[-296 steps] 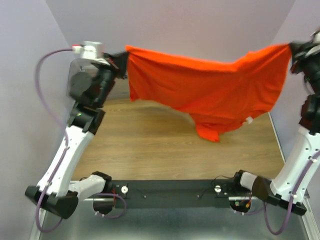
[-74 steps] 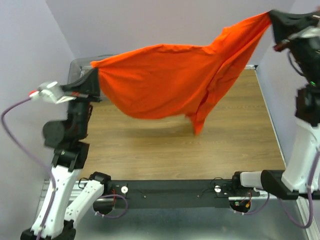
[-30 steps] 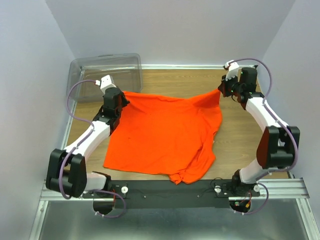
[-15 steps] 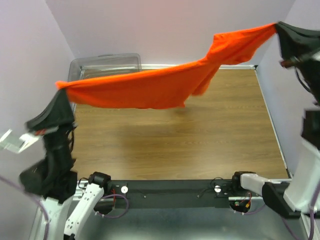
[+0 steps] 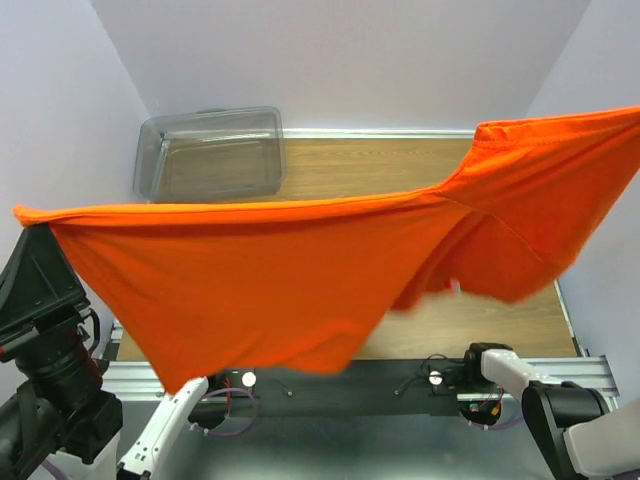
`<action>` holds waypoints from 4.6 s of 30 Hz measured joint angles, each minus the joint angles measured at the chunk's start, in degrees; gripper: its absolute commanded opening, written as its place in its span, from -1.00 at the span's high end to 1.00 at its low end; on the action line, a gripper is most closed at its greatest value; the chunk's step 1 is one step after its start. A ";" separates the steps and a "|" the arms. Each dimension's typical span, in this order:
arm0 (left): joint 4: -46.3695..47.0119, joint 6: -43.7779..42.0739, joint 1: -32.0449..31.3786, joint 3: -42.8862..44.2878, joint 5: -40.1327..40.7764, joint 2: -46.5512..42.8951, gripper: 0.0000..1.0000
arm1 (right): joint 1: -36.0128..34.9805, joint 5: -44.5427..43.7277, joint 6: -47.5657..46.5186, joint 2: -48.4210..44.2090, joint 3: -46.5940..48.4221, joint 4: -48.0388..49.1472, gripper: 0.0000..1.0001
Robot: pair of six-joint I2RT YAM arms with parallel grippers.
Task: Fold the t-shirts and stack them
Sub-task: Flatten the tshirt out, then fold the tshirt
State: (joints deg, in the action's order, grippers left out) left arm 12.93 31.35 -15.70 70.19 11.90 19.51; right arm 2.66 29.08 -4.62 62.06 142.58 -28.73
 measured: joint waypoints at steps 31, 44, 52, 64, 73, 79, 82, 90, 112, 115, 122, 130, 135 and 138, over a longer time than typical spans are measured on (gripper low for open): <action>9.27 9.84 0.02 -32.37 5.33 59.58 1.00 | 0.09 -1.73 -14.93 29.51 -87.86 29.16 0.99; 11.19 7.93 2.08 -24.20 5.73 69.51 1.00 | 0.09 -4.46 -12.83 36.33 -74.05 30.95 0.97; 11.17 7.26 3.02 -22.32 5.70 72.15 1.00 | 0.09 -4.00 -10.32 40.19 -66.73 31.74 0.90; 11.47 5.64 3.45 -18.47 5.53 74.71 1.00 | 0.09 -0.17 -7.91 41.48 -65.18 31.65 0.91; 12.26 4.42 3.91 -16.20 4.98 77.07 1.00 | 0.09 3.15 -7.41 32.61 -70.07 31.65 0.91; 12.24 4.02 3.98 -15.67 4.52 78.27 1.00 | 0.09 5.03 -7.43 25.51 -74.31 31.65 0.91; 12.28 3.93 3.98 -15.15 4.13 78.58 1.00 | 0.09 6.21 -7.43 23.37 -76.15 31.61 0.91; 12.28 3.56 3.98 -14.60 3.85 79.32 1.00 | 0.09 9.42 -7.45 20.44 -80.30 30.62 0.91; 13.18 1.66 4.50 -16.04 3.82 79.36 1.00 | 0.09 14.36 -12.22 7.13 -90.84 23.37 0.89; 13.66 1.53 4.74 -16.74 3.78 79.03 1.00 | 0.09 14.34 -12.90 6.93 -91.69 22.45 0.88; 14.21 1.42 5.49 -17.94 3.04 78.09 1.00 | 0.09 14.32 -14.16 7.02 -92.02 22.12 0.87; 14.78 1.25 5.99 -18.21 1.73 78.09 1.00 | 0.09 15.61 -15.23 7.45 -92.80 21.73 0.87; 14.82 1.01 6.27 -18.21 1.05 78.09 1.00 | 0.09 17.00 -16.48 6.27 -94.05 20.61 0.87; 14.82 1.01 6.29 -18.27 0.98 78.09 1.00 | 0.09 17.09 -17.49 4.85 -94.95 19.50 0.87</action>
State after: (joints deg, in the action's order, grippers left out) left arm 27.75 32.36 -9.41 51.92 12.88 97.60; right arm 2.74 46.17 -22.11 66.92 47.64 -9.23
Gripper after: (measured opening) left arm 0.007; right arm 0.066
